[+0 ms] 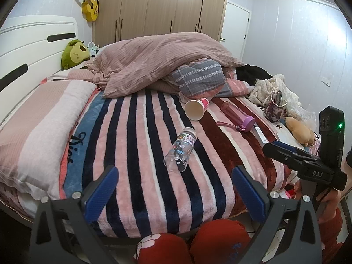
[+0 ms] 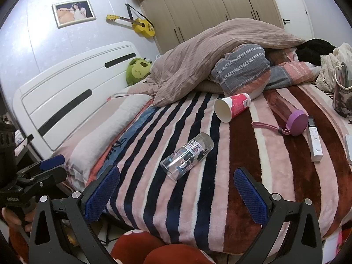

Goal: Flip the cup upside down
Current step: 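Move the left gripper toward the clear bottle lying on the bed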

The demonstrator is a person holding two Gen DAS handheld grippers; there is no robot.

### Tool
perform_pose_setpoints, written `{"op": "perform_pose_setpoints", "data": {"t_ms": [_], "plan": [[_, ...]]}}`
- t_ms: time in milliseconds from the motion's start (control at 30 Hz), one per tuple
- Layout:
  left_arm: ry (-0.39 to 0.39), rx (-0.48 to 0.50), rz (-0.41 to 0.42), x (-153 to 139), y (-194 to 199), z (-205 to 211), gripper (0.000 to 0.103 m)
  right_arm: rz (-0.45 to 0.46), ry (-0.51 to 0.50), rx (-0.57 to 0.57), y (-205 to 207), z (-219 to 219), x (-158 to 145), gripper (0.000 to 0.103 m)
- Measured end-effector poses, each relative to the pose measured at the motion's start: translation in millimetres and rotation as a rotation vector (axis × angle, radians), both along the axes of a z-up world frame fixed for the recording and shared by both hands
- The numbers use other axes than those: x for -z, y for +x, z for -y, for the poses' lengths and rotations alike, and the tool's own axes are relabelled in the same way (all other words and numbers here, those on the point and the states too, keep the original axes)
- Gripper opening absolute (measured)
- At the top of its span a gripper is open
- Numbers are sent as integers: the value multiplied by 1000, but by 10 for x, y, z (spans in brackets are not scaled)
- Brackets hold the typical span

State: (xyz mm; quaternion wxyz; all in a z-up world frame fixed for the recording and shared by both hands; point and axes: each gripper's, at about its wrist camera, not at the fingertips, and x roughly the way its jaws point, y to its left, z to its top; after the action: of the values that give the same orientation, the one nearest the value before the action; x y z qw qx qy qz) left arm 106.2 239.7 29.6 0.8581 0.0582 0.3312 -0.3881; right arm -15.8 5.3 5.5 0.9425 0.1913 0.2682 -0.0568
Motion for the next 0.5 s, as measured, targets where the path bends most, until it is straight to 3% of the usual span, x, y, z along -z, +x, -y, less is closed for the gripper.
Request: {"op": "perform_pose_setpoints", "data": {"t_ms": [500], "plan": [[2, 2, 1, 17, 1, 14, 102, 4, 4, 6, -11, 49, 31, 103]]}}
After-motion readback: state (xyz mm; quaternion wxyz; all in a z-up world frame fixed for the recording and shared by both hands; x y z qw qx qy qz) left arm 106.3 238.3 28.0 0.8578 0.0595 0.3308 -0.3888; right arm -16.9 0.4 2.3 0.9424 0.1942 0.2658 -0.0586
